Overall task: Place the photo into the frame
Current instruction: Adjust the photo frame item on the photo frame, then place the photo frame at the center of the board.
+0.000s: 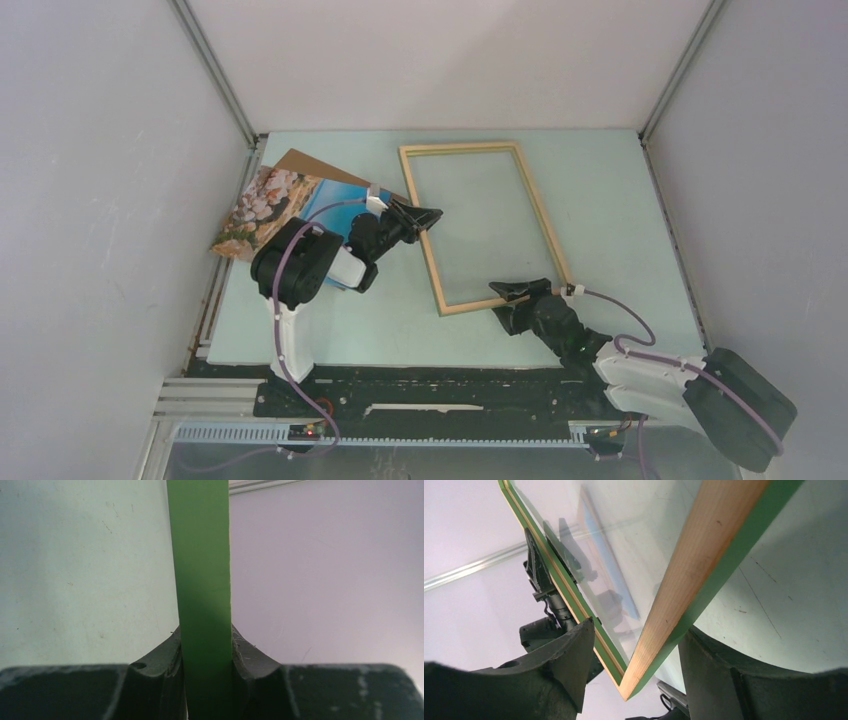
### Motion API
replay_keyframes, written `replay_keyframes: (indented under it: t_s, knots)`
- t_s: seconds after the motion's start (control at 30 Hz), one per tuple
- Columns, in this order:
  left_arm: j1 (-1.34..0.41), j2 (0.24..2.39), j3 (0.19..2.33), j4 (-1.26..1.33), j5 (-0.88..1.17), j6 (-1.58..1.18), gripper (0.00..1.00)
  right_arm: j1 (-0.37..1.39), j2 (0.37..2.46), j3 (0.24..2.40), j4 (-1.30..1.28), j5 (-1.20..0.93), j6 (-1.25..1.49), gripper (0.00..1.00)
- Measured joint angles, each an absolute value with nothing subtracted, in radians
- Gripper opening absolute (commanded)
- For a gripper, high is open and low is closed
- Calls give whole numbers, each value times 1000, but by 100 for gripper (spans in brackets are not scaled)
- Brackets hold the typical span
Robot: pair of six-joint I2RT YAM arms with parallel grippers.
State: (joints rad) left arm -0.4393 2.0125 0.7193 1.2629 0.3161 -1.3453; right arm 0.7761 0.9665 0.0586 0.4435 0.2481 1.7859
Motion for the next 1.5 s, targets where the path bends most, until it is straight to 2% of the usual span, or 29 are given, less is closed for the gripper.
replay_keyframes:
  t_s: [0.1, 0.27, 0.63, 0.77, 0.9, 1.03, 1.17, 1.3, 1.5]
  knots:
    - [-443, 2013, 719, 1264, 298, -1348, 26, 777, 984, 49, 472, 268, 1803, 55]
    - [-445, 2016, 719, 1272, 274, -1371, 27, 779, 978, 34, 490, 296, 1830, 43]
    - [-450, 2045, 719, 1284, 244, -1434, 32, 781, 923, 10, 489, 338, 1899, 43]
    - [-451, 2048, 719, 1286, 236, -1437, 42, 781, 916, 10, 491, 342, 1914, 42]
    - [-463, 2048, 719, 1320, 244, -1431, 51, 780, 912, 10, 524, 344, 1938, 28]
    - [-470, 2048, 719, 1340, 258, -1431, 60, 774, 936, 10, 558, 345, 1953, 25]
    - [-472, 2048, 719, 1356, 269, -1430, 64, 772, 980, 10, 586, 335, 1964, 24]
    - [-473, 2048, 719, 1367, 273, -1423, 61, 768, 1010, 10, 616, 330, 1970, 24]
    - [-473, 2048, 719, 1366, 272, -1420, 41, 765, 1025, 10, 637, 326, 1979, 24]
